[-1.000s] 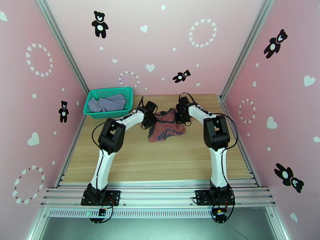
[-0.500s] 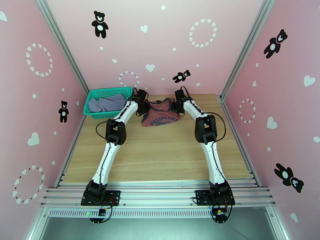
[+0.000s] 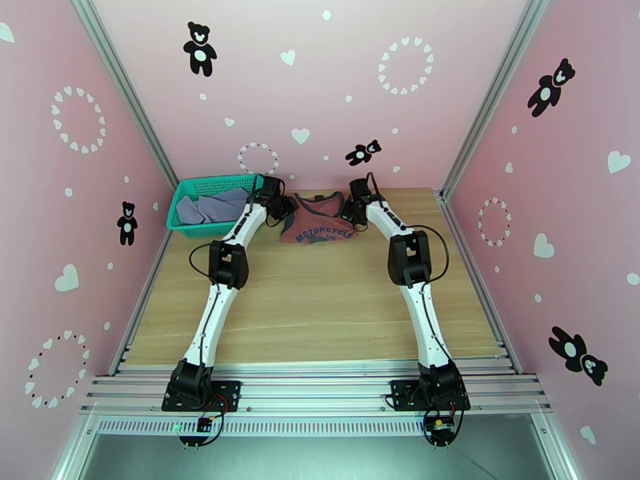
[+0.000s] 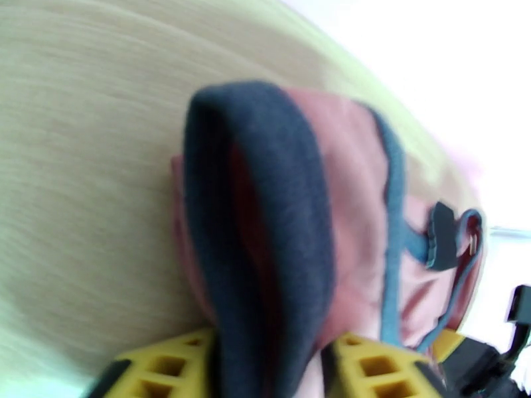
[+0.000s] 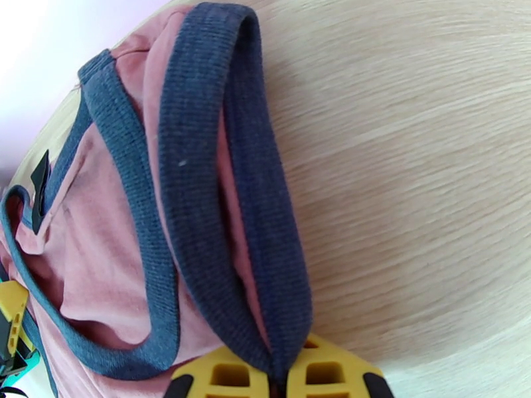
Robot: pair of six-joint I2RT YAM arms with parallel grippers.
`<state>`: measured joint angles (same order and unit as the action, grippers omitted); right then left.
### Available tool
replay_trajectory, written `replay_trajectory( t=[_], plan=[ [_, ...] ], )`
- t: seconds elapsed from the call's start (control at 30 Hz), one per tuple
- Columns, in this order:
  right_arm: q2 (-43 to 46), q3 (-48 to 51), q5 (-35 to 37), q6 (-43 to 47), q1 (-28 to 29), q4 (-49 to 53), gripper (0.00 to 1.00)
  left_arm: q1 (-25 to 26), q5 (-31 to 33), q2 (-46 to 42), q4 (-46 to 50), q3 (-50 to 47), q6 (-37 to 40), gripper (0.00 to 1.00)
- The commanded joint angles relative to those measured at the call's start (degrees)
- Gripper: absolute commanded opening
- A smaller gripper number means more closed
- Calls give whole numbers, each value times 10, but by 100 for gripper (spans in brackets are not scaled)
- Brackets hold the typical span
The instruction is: Fold and stack the mixed laundry pile
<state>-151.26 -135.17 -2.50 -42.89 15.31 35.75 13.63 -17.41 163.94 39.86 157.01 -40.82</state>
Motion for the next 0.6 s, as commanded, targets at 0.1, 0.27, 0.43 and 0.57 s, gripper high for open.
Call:
replay_trajectory(
  t=[0.1,0.27,0.43,0.57],
  plan=[
    [-27,-10,17,8,-9,15,20,-4,-8,-17,-38,-1,9,94],
    [15,-9,32,37,-9,10,73,5,47,-76,-31,-14,40,99],
    [73,-6,45,63,-10,19,99,17,79,-109,-34,-14,65,99],
    [144,38,58,86,-10,14,99,37,86,-131,-61,-14,82,99]
  ],
)
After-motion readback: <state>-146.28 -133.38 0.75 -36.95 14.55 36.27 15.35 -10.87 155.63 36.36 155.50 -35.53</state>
